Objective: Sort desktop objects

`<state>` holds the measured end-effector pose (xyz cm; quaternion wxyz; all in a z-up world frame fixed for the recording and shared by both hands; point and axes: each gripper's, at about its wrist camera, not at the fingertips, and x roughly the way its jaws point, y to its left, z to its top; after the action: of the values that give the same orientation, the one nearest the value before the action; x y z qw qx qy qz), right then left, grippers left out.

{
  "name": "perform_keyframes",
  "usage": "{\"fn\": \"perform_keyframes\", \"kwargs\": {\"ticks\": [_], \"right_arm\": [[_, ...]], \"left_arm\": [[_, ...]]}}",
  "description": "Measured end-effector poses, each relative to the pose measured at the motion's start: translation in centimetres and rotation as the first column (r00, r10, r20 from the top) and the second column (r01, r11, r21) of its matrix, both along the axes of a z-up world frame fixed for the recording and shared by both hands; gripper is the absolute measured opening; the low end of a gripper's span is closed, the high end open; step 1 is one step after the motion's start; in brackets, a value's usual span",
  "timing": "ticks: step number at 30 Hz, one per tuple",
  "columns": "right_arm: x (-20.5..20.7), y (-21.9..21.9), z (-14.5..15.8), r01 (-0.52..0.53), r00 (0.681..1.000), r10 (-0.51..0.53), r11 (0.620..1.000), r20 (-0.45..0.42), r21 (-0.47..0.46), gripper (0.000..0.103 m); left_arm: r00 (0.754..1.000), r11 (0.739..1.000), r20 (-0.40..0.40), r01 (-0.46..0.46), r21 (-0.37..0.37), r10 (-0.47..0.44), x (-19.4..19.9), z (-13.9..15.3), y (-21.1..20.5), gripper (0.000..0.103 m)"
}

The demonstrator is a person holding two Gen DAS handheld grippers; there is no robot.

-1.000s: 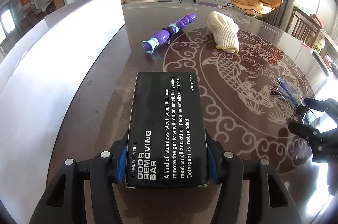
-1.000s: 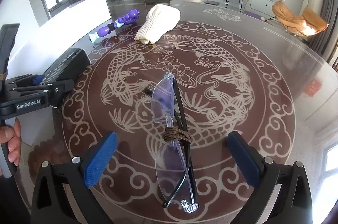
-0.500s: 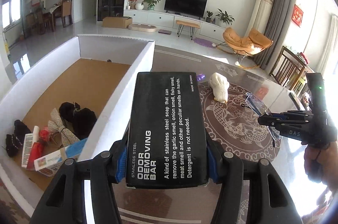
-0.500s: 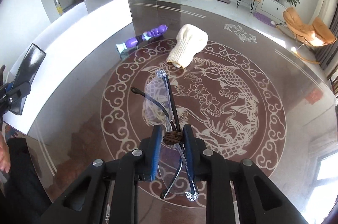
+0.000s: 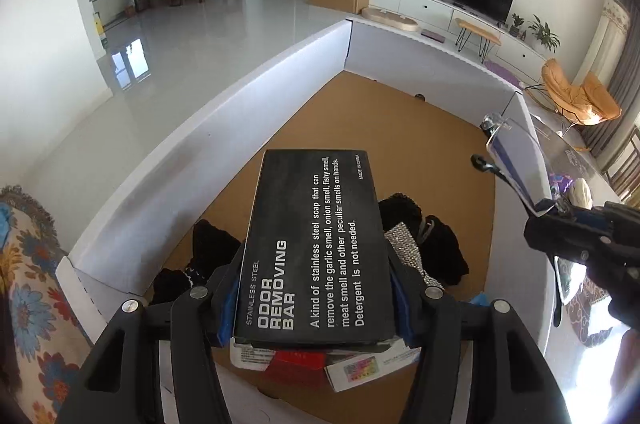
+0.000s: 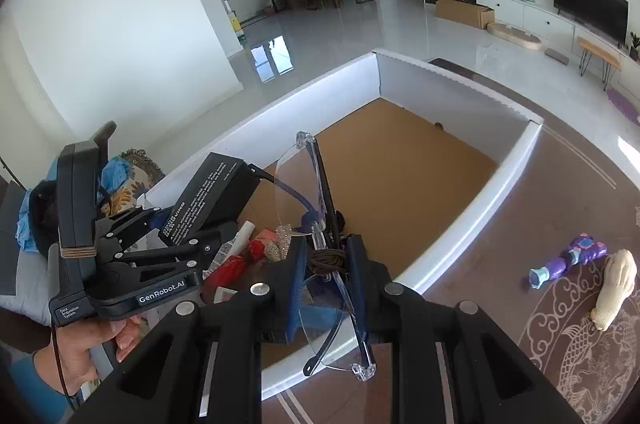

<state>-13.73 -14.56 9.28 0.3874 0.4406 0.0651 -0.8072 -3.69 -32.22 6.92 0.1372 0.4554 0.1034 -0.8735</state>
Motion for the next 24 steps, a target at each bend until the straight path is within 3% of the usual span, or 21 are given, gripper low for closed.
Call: {"fn": "perform_keyframes", "kwargs": {"ticks": [2, 3, 4, 5, 6, 10, 12, 15, 18, 21, 24], "right_arm": [[0.2, -3.3, -2.3, -0.027, 0.999, 0.026, 0.999, 0.038, 0.039, 0.024], [0.4, -4.5, -3.4, -0.026, 0.999, 0.024, 0.998, 0.043, 0.059, 0.029], [0.6, -5.5, -4.4, -0.027, 0.999, 0.023, 0.996, 0.048, 0.079, 0.037], [0.8, -6.2, -5.2, -0.029, 0.998, 0.024, 0.996, 0.056, 0.088, 0.059], [1.1, -6.6, -5.7, -0.024, 0.998, 0.019, 0.996, 0.053, 0.086, 0.074], [3.0, -4.6, -5.2, -0.006, 0.999, 0.007, 1.000, -0.038, 0.022, 0.078], [4.1, -1.8, -4.2, 0.012, 0.994, -0.013, 1.000, -0.108, -0.006, 0.089], [5.8, 4.0, -3.5, 0.080, 0.969, -0.083, 0.997, -0.232, -0.021, 0.102], [6.4, 10.2, -4.6, 0.177, 0.944, -0.162, 0.984, -0.287, 0.028, 0.103], [6.3, 16.9, -7.4, 0.287, 0.934, -0.249, 0.950, -0.254, 0.124, 0.103], [6.4, 23.8, -10.8, 0.389, 0.913, -0.341, 0.894, -0.224, 0.223, 0.103]], "left_arm": [[0.999, 1.000, 0.033, -0.031, 0.003, 0.031, -0.1, -1.1, -0.7, 0.061], [0.998, 0.999, 0.051, -0.048, -0.006, 0.048, -0.1, -1.5, -0.9, 0.069], [0.996, 0.997, 0.064, -0.068, -0.024, 0.069, 0.0, -1.7, -0.8, 0.072], [0.995, 0.996, 0.051, -0.080, -0.035, 0.082, 0.2, -1.5, -0.7, 0.072], [0.996, 0.995, 0.028, -0.086, -0.045, 0.087, 0.5, -1.2, -0.5, 0.073], [0.995, 0.996, -0.080, -0.066, -0.059, 0.061, 2.2, 1.2, 1.8, 0.073], [0.989, 0.999, -0.148, -0.022, -0.048, 0.015, 3.0, 2.8, 4.4, 0.075], [0.966, 0.996, -0.245, 0.083, -0.018, -0.084, 4.3, 4.9, 9.3, 0.093], [0.922, 0.971, -0.313, 0.237, -0.007, -0.227, 5.4, 6.0, 15.7, 0.098], [0.879, 0.918, -0.284, 0.397, -0.007, -0.382, 4.9, 5.0, 22.6, 0.099], [0.847, 0.871, -0.220, 0.491, -0.025, -0.484, 4.5, 2.2, 28.4, 0.099]]}}
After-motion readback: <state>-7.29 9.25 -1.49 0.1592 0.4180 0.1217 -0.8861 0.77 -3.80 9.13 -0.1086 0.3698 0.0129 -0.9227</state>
